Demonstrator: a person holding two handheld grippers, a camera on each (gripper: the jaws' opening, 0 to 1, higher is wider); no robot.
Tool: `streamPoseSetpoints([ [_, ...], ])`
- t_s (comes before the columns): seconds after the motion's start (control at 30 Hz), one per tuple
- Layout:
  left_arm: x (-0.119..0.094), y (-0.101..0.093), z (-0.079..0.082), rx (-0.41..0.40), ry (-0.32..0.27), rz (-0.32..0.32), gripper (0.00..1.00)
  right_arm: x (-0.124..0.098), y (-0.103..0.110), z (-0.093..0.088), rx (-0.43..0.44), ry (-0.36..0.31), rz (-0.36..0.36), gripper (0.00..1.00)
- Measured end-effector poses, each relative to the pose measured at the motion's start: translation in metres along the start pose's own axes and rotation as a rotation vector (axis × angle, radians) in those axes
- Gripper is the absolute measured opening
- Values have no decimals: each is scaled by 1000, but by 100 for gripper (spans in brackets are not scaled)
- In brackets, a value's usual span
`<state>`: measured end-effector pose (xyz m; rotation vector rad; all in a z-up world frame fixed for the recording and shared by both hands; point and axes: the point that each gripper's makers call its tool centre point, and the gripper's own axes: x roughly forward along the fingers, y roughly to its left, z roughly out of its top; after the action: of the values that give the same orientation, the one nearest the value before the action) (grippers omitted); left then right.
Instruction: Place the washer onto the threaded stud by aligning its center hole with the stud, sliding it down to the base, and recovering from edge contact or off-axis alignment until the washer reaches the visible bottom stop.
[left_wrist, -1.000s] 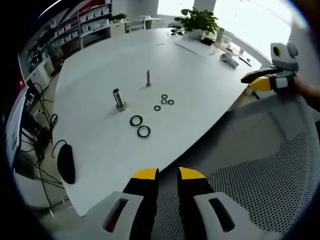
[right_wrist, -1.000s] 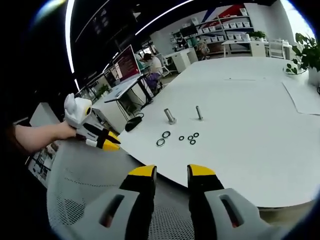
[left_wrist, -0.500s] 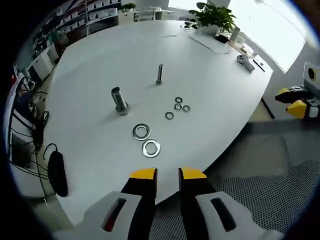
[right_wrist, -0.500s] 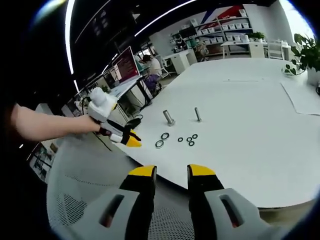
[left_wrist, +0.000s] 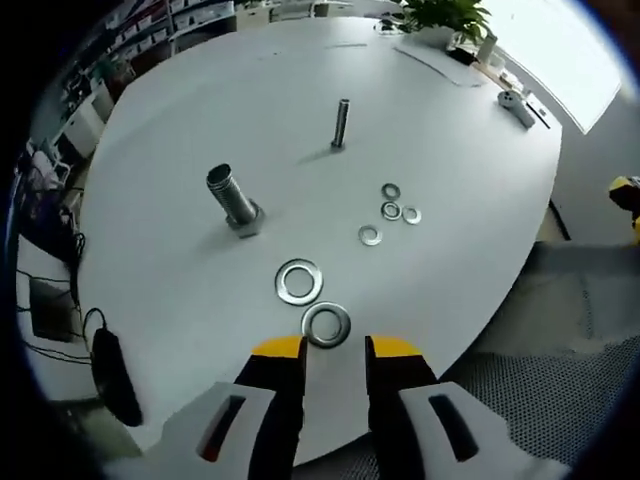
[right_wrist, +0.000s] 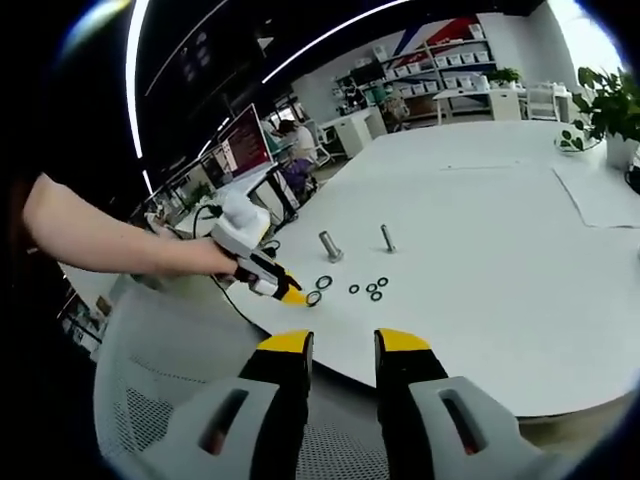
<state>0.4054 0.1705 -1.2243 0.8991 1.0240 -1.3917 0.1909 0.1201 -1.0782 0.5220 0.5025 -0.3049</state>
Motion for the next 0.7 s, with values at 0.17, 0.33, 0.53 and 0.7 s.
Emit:
streamPoseSetpoints([
  [0.17,10,4,-1,26,47,12,22,-1,-3,2,2,-14,-15,28],
  [0.33,18,6,4,55,59,18,25,0,-3,1,5,-8,-13,28],
  [0.53,13,4,0,174,104,54,21,1,-4,1,7,-10,-15,28],
  [0.7,13,1,0,156,125,53,21,1,-3,0,5,-5,-12,27],
])
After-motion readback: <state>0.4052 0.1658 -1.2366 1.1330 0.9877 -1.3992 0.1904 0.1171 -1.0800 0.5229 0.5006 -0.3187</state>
